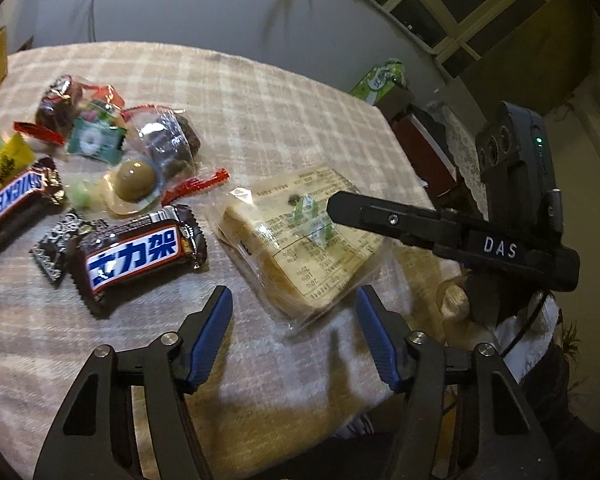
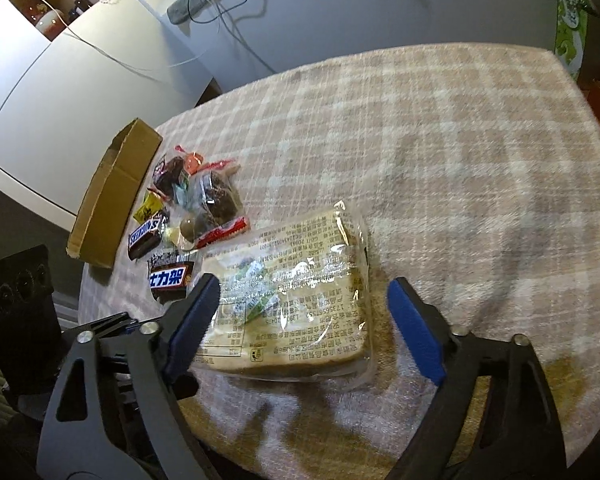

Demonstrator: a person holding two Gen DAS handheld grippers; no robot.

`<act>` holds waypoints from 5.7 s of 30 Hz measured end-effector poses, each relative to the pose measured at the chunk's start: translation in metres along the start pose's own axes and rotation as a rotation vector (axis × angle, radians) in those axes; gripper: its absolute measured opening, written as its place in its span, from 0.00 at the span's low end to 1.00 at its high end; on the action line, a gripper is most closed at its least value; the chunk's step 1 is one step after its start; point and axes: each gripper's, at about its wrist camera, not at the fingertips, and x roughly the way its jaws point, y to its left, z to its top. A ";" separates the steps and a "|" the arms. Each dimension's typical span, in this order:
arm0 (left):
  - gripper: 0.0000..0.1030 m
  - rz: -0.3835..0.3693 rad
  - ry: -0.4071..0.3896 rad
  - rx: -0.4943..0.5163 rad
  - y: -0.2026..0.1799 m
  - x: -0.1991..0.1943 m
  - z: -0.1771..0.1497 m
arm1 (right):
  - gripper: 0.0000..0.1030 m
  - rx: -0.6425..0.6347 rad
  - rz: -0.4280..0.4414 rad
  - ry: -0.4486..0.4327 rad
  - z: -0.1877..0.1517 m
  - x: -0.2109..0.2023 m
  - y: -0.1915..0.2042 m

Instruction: Organize snacks

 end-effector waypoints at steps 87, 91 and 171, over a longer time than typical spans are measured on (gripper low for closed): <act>0.46 0.436 -0.415 -0.231 0.222 -0.206 0.005 | 0.53 -0.488 0.167 0.091 0.077 0.177 0.349; 0.43 0.445 -0.423 -0.231 0.223 -0.210 0.004 | 0.53 -0.496 0.162 0.079 0.077 0.177 0.350; 0.28 0.359 -0.067 0.149 0.118 -0.030 0.040 | 0.55 -0.904 -0.028 0.240 -0.022 0.090 0.162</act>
